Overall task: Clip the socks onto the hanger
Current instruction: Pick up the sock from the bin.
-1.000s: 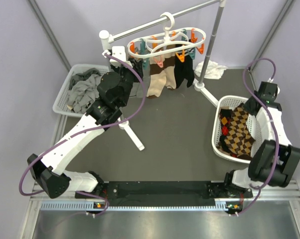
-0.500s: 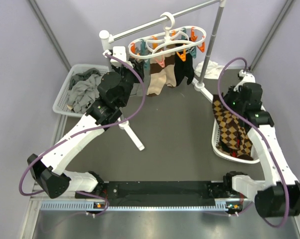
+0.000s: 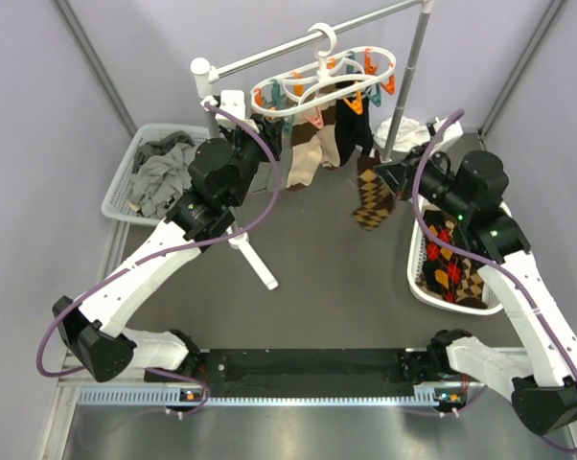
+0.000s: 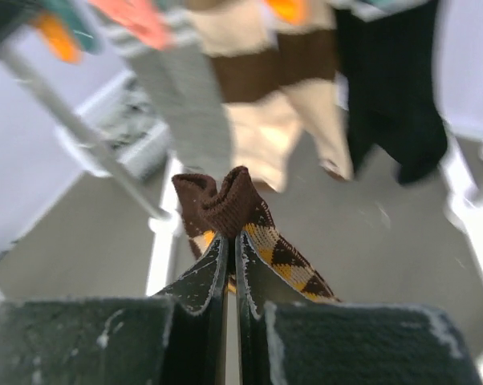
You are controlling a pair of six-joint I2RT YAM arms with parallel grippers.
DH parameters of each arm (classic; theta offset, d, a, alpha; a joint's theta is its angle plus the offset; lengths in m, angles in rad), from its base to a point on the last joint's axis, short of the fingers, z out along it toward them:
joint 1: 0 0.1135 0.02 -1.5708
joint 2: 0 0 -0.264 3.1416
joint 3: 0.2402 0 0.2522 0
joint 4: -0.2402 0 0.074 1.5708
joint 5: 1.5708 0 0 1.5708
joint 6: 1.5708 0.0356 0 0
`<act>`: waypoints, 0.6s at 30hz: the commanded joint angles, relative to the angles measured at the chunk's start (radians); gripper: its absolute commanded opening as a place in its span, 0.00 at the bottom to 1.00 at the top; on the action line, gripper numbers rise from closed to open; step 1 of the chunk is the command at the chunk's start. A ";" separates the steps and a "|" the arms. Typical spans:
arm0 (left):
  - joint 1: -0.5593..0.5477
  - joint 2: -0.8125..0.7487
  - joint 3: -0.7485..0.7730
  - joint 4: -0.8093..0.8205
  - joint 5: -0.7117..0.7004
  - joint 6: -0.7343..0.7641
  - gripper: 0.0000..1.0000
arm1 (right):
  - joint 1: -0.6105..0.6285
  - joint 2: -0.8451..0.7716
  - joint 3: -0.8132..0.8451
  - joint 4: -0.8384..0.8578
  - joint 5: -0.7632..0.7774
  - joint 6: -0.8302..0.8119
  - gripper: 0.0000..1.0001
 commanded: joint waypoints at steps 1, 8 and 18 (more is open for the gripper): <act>-0.002 -0.020 0.025 0.005 0.045 -0.014 0.05 | 0.088 0.049 0.060 0.189 -0.128 0.036 0.00; -0.004 -0.014 0.018 0.005 0.068 -0.034 0.05 | 0.169 0.180 0.085 0.354 -0.231 0.106 0.00; -0.002 -0.006 0.018 0.002 0.088 -0.057 0.00 | 0.223 0.336 0.122 0.534 -0.323 0.177 0.00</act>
